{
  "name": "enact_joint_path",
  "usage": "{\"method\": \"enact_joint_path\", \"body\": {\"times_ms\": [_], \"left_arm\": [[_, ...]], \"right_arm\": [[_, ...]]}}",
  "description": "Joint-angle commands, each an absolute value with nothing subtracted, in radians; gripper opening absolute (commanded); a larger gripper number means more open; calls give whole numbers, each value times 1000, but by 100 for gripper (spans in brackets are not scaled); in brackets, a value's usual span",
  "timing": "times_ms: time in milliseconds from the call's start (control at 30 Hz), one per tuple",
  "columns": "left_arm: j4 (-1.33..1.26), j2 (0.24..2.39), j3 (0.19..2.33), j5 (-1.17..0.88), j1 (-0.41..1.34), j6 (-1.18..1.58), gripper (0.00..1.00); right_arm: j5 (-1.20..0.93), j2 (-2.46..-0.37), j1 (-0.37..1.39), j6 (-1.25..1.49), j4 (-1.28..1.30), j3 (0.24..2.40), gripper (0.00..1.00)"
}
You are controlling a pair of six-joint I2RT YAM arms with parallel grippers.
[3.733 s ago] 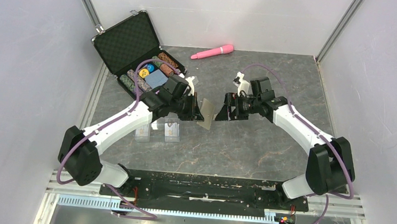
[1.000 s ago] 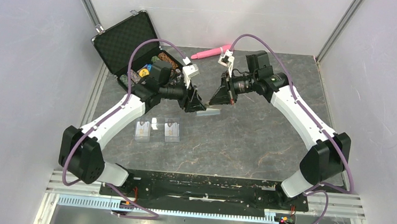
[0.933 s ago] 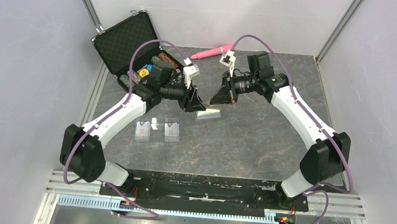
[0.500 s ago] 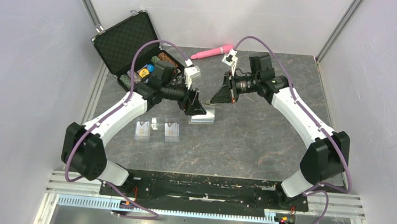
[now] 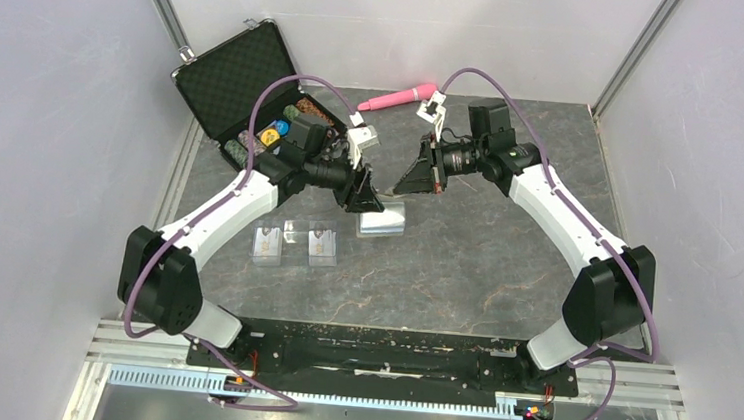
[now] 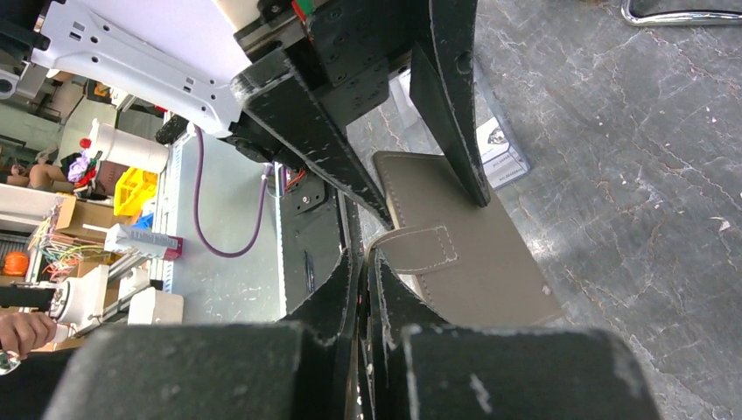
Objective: Put the credit cards into the card holder
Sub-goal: Open the card holder.
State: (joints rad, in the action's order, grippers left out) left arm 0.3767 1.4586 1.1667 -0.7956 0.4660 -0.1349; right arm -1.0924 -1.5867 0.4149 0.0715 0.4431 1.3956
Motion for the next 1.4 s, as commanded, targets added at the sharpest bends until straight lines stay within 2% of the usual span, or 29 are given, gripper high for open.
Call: {"method": "enact_joint_path", "body": {"times_ms": [0, 100, 167, 333, 467, 567, 667, 867, 967, 1033, 1067, 1100, 1167, 1200, 1267, 1333, 1367], "left_arm": [[308, 1475, 1210, -832, 463, -69, 49], [301, 1478, 1220, -847, 464, -55, 31], [311, 1481, 1225, -855, 463, -44, 15], [331, 1481, 1224, -877, 462, 37, 8], [327, 1482, 1212, -903, 462, 99, 6], [315, 1473, 1207, -927, 462, 126, 4], [298, 1463, 1206, -956, 462, 146, 4], [255, 1463, 1207, -1003, 462, 216, 3], [236, 1464, 1207, -1012, 462, 251, 4], [230, 1462, 1206, -1012, 462, 268, 7], [230, 1462, 1206, -1012, 462, 274, 8], [233, 1458, 1205, -1010, 462, 274, 10], [277, 1451, 1215, -983, 462, 238, 18], [335, 1446, 1233, -952, 462, 199, 25], [435, 1429, 1265, -840, 462, 118, 40], [485, 1397, 1275, -669, 462, 87, 67], [488, 1376, 1269, -605, 462, 84, 76]], "right_arm": [[-1135, -1554, 413, 88, 394, 1387, 1], [-1117, -1551, 412, 90, 392, 1372, 10], [-1087, -1543, 409, 90, 390, 1365, 24], [-984, -1501, 361, 92, 385, 1327, 57], [-968, -1451, 311, 86, 362, 1269, 80], [-985, -1429, 304, 60, 363, 1235, 90], [-1032, -1424, 305, 56, 347, 1203, 93], [-1111, -1445, 357, 78, 291, 1169, 90], [-1092, -1467, 395, 93, 267, 1168, 83], [-1083, -1478, 406, 134, 211, 1156, 70], [-1082, -1479, 406, 175, 149, 1143, 60], [-1082, -1479, 407, 218, 101, 1127, 44], [-1079, -1482, 407, 288, 12, 1109, 5], [-1070, -1486, 407, 303, -16, 1109, 0], [-1046, -1486, 406, 306, -20, 1118, 0], [-1013, -1481, 404, 305, -15, 1119, 0], [-1004, -1475, 400, 304, -15, 1116, 0]]}}
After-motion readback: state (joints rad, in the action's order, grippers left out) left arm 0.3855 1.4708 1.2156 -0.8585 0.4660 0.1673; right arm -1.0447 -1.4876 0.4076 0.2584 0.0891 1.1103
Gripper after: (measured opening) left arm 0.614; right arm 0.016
